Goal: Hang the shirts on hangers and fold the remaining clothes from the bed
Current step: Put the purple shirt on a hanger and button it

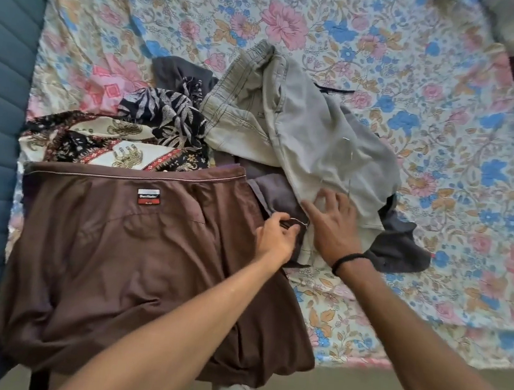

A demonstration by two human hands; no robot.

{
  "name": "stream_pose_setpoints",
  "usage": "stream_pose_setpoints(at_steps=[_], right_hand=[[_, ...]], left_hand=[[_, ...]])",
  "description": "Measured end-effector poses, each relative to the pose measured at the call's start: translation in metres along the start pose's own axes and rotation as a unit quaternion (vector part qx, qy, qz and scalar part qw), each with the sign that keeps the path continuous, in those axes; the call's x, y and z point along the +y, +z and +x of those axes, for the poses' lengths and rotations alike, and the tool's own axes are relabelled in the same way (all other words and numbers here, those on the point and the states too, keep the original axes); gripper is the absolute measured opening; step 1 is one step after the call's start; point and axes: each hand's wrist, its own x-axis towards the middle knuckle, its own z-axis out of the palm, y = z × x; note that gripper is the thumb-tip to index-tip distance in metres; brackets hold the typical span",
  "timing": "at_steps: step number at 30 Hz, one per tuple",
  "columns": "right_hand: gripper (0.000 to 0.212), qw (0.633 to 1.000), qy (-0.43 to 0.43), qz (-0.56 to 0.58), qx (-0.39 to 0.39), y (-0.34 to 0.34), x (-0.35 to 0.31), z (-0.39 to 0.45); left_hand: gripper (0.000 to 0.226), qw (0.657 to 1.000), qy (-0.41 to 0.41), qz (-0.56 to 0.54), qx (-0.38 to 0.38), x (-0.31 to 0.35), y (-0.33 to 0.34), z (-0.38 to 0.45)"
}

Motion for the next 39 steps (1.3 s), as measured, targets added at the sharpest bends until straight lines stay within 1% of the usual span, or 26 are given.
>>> stream_pose_setpoints(at_steps=[2,4,6,7,8,9,11,13,15,17,18,20,21,22,24,26,28,29,30,31,32,33,34,36,37,39], right_hand=[[0.041,0.991,-0.122,-0.052,-0.004,-0.001,0.012,0.002],[0.028,0.961,-0.248,-0.125,0.001,-0.004,0.021,0.001],[0.029,0.917,-0.356,-0.177,-0.02,-0.009,0.029,0.001],[0.034,0.895,-0.398,-0.197,-0.034,-0.012,0.03,0.002],[0.041,0.88,-0.425,-0.209,-0.046,-0.014,0.033,0.004],[0.046,0.873,-0.439,-0.207,-0.056,-0.016,0.038,0.008],[0.047,0.864,-0.466,-0.184,-0.055,-0.019,0.044,0.017],[0.051,0.854,-0.495,-0.154,-0.053,-0.025,0.048,0.026],[0.055,0.854,-0.501,-0.118,-0.069,-0.038,0.047,0.033],[0.052,0.864,-0.493,-0.076,-0.072,-0.06,0.04,0.043],[0.049,0.873,-0.479,-0.053,-0.072,-0.074,0.032,0.051],[0.04,0.899,-0.43,-0.004,-0.081,-0.104,0.005,0.066],[0.033,0.911,-0.399,0.033,-0.096,-0.117,-0.012,0.073],[0.026,0.919,-0.369,0.082,-0.11,-0.128,-0.034,0.082],[0.016,0.923,-0.319,0.177,-0.127,-0.135,-0.08,0.095],[0.019,0.92,-0.273,0.245,-0.135,-0.12,-0.133,0.11],[0.017,0.926,-0.196,0.291,-0.142,-0.092,-0.185,0.129],[0.016,0.931,-0.145,0.306,-0.139,-0.076,-0.209,0.139],[0.017,0.935,-0.094,0.312,-0.137,-0.062,-0.229,0.146],[0.017,0.939,-0.057,0.309,-0.138,-0.05,-0.243,0.152],[0.017,0.942,-0.034,0.301,-0.14,-0.036,-0.256,0.154],[0.017,0.945,-0.022,0.292,-0.145,-0.026,-0.263,0.155],[0.017,0.946,-0.016,0.285,-0.153,-0.017,-0.27,0.156],[0.016,0.946,-0.008,0.284,-0.156,-0.003,-0.276,0.155],[0.014,0.946,-0.008,0.288,-0.15,0.002,-0.278,0.155],[0.012,0.944,-0.012,0.294,-0.147,0.011,-0.284,0.155]], left_hand=[[0.024,0.999,-0.027,0.029,0.014,0.013,-0.002,-0.002],[0.022,0.996,-0.04,0.081,-0.002,0.018,-0.005,-0.004],[0.027,0.989,-0.023,0.145,-0.031,0.017,-0.006,-0.005],[0.03,0.984,-0.012,0.17,-0.044,0.015,-0.007,-0.007],[0.032,0.981,-0.005,0.183,-0.06,0.012,-0.006,-0.008],[0.034,0.98,-0.001,0.181,-0.08,0.011,-0.005,-0.008],[0.036,0.981,0.006,0.163,-0.108,0.01,-0.003,-0.011],[0.036,0.978,0.038,0.177,-0.102,0.008,-0.005,-0.019],[0.036,0.973,0.094,0.203,-0.061,0.008,-0.01,-0.032],[0.033,0.975,0.131,0.175,-0.027,0.007,-0.023,-0.049],[0.034,0.98,0.148,0.129,-0.021,0.009,-0.031,-0.055],[0.035,0.988,0.15,-0.021,-0.025,0.013,-0.054,-0.068],[0.033,0.985,0.142,-0.092,-0.025,0.013,-0.071,-0.073],[0.029,0.981,0.14,-0.135,-0.007,0.011,-0.091,-0.076],[0.024,0.979,0.14,-0.126,0.075,-0.004,-0.143,-0.076],[0.028,0.973,0.137,-0.088,0.163,-0.029,-0.212,-0.07],[0.031,0.951,0.119,0.007,0.285,-0.067,-0.29,-0.057],[0.03,0.929,0.094,0.045,0.354,-0.089,-0.33,-0.049],[0.03,0.911,0.057,0.061,0.405,-0.111,-0.366,-0.04],[0.036,0.905,0.005,0.066,0.421,-0.131,-0.394,-0.03],[0.045,0.909,-0.054,0.08,0.405,-0.152,-0.419,-0.021],[0.054,0.919,-0.096,0.094,0.37,-0.164,-0.432,-0.012],[0.062,0.931,-0.107,0.107,0.333,-0.174,-0.441,-0.004],[0.069,0.953,-0.064,0.131,0.266,-0.182,-0.448,0.009],[0.068,0.959,-0.041,0.143,0.24,-0.182,-0.45,0.015],[0.055,0.964,-0.014,0.144,0.224,-0.182,-0.454,0.026]])
